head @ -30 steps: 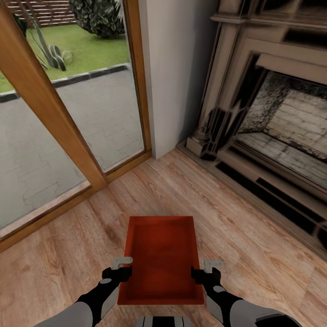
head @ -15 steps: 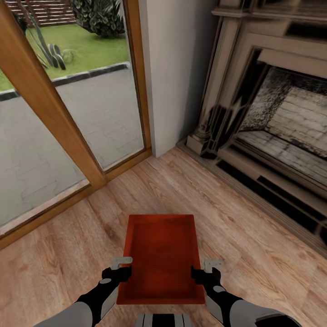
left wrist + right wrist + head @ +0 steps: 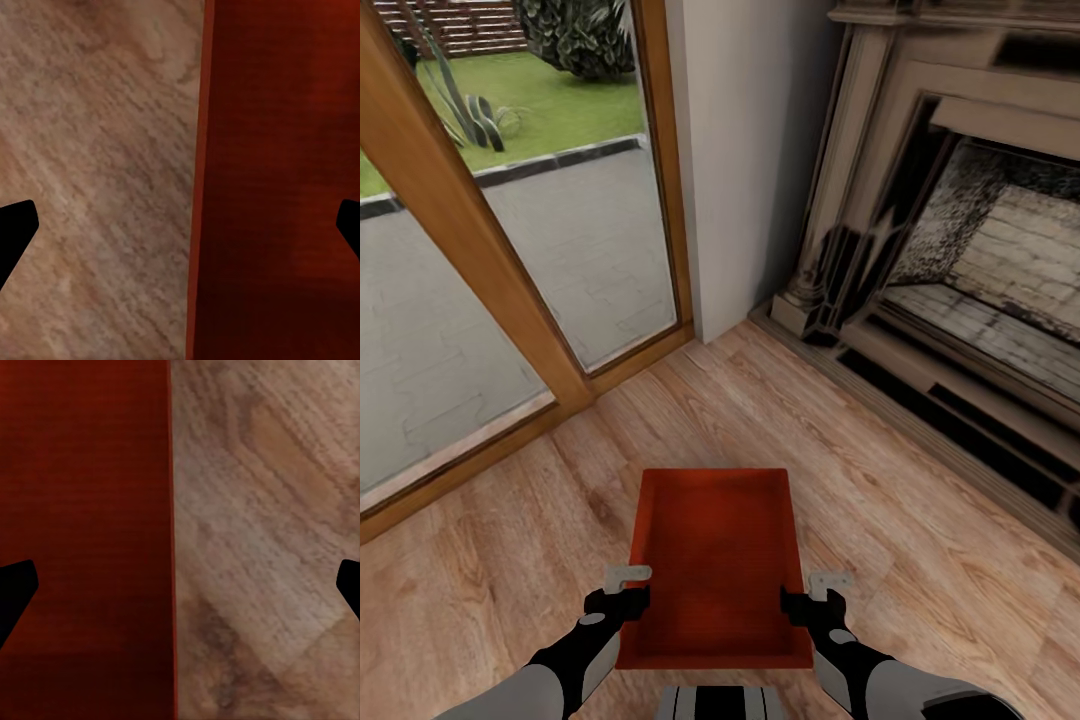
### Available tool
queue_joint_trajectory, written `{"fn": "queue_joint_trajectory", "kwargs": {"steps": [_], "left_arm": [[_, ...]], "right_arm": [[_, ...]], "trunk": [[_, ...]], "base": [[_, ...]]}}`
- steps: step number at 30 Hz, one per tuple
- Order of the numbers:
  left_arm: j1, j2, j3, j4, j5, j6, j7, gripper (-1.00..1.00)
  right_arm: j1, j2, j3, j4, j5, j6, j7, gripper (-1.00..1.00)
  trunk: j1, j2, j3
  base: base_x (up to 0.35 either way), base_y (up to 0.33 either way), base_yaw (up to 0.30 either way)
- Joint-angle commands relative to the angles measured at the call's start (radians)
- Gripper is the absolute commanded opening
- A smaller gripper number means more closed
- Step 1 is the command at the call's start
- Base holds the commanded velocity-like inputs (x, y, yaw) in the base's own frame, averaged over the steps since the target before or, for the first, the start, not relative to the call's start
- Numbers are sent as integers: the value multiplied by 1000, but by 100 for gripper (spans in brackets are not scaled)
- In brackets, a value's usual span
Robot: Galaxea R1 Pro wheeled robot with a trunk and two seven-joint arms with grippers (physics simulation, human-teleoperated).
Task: Move the two storage containers from the living room to the garage. In the garage, place one container on the floor and stack the other container on top of it (either order is fine).
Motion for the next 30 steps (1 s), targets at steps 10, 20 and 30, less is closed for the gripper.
{"fn": "queue_joint_trajectory", "kwargs": {"steps": [10,20,30], "left_arm": [[-1,0,-9,1,11,-4,5,100],[-1,1,-9,1,11,-3,5,100],[-1,0,-9,1,11,-4,5,100]], "right_arm": [[-1,0,9,3,-10,-6,-2,100],[-1,0,9,3,-10,-6,-2,100],[-1,0,9,3,-10,-7,-2,100]], "trunk": [[8,-14,-7],[42,-77,-35],[42,-77,-35]], "base": [[0,0,0],[0,0,0],[0,0,0]]}}
